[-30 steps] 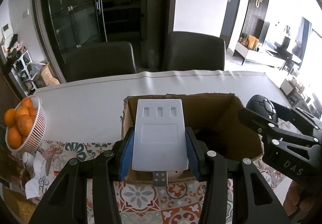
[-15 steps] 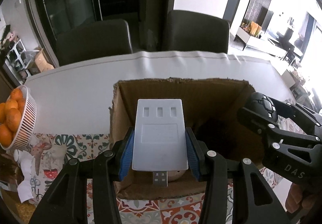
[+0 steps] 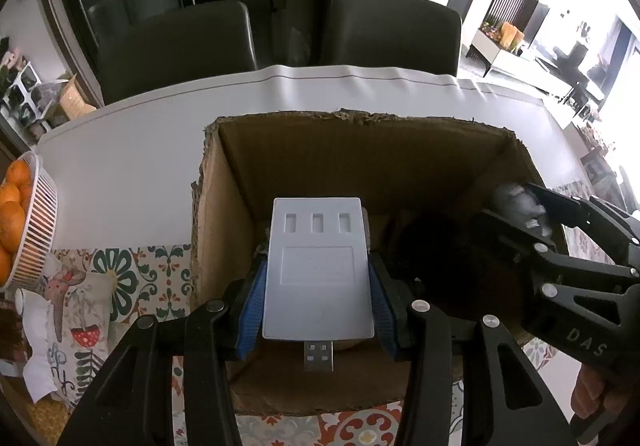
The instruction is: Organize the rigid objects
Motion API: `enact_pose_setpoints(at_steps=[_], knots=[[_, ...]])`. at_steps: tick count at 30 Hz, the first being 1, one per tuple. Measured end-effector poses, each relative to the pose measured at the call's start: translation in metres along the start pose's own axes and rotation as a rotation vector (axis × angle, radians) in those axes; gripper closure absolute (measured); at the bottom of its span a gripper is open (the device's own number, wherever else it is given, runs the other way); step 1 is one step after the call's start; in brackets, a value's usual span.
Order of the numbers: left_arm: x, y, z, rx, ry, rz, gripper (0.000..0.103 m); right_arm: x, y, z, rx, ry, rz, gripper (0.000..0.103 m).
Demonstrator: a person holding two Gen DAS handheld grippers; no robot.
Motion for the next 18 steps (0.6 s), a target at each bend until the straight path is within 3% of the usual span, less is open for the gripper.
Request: enact_pose_setpoints(at_steps=[5,8,18], knots=[[-0.009,0.004,0.001,0.001,0.026,-0.019,0.055,-0.011,0.003,-0.001,0.013,0.031,0.021,0.038],[-0.021,0.008,0.003,0.001,0.054,-0.039,0.049,-0.02,0.007,0.001,0.038,0.045,0.037,0.038],[-0.081,0.029,0.023,0.038,0.21,-0.131,0.035,-0.066,0.019,0.024,0.136,0.1,0.028,0.035]])
Point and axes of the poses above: each gripper's, at about its wrist camera, not at the fingertips, and x roughly the way its jaws point, y to its right, z to its underside, the point moved 3 cm from there along x, roughly the way its jaws point, and after that the axes turned 15 degrees about z, right-handed, at the moved point
